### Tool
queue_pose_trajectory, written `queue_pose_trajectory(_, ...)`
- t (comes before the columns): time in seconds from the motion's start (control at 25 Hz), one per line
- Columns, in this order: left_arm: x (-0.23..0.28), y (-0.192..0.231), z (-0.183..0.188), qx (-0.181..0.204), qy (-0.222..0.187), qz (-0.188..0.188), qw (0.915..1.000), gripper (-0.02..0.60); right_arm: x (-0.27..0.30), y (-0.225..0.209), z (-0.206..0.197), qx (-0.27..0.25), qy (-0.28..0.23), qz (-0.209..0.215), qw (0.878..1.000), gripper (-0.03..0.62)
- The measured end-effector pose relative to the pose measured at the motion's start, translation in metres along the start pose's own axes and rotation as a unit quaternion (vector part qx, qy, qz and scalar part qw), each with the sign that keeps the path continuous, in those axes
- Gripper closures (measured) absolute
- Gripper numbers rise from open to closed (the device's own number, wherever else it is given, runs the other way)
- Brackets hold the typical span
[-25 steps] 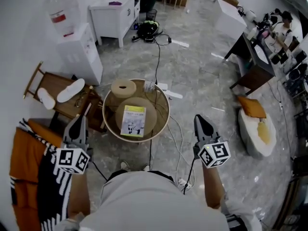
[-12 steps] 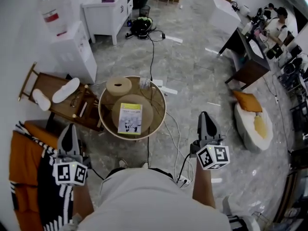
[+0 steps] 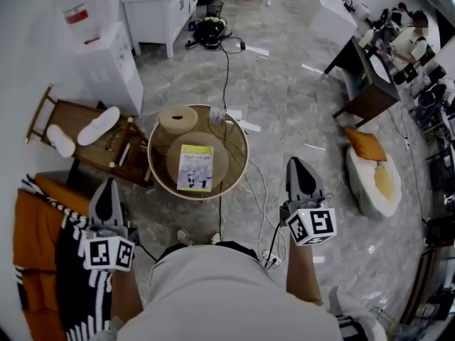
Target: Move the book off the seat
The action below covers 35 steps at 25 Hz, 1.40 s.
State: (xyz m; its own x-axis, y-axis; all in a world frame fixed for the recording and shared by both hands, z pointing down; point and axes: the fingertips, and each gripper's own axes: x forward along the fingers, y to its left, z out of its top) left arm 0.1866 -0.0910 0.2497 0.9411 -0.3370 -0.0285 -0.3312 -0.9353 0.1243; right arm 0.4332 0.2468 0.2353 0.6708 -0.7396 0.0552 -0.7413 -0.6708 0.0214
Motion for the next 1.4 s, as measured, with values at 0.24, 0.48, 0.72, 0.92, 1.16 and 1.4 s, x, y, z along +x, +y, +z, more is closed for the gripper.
queue_pose_trajectory(0.24, -0.001, 0.009, -0.008, -0.009, 0.009, -0.005, 0.9999, 0.565, 0.009, 0.020, -0.003, -0.012, 0.011, 0.010, 1.000, 0.572)
queue_pose_trajectory(0.48, -0.005, 0.017, -0.010, -0.009, 0.012, -0.012, 0.9998, 0.565, 0.014, 0.036, -0.004, -0.012, 0.011, 0.014, 1.000, 0.572)
queue_pose_trajectory(0.72, -0.008, 0.023, -0.012, -0.007, 0.013, -0.018, 0.9997, 0.565, 0.018, 0.053, -0.013, -0.010, 0.011, 0.018, 1.000, 0.572)
queue_pose_trajectory(0.92, -0.009, 0.028, -0.009, -0.004, 0.014, -0.023, 0.9996, 0.565, 0.023, 0.066, -0.010, -0.033, 0.014, 0.026, 0.999, 0.572)
queue_pose_trajectory(1.16, -0.013, 0.036, -0.007, -0.005, 0.012, -0.028, 0.9995, 0.565, 0.022, 0.079, -0.005, -0.033, 0.006, 0.028, 0.999, 0.572)
queue_pose_trajectory(1.4, -0.016, 0.043, -0.012, -0.007, 0.016, -0.029, 0.9994, 0.565, 0.024, 0.090, -0.010, -0.030, 0.007, 0.029, 0.999, 0.572)
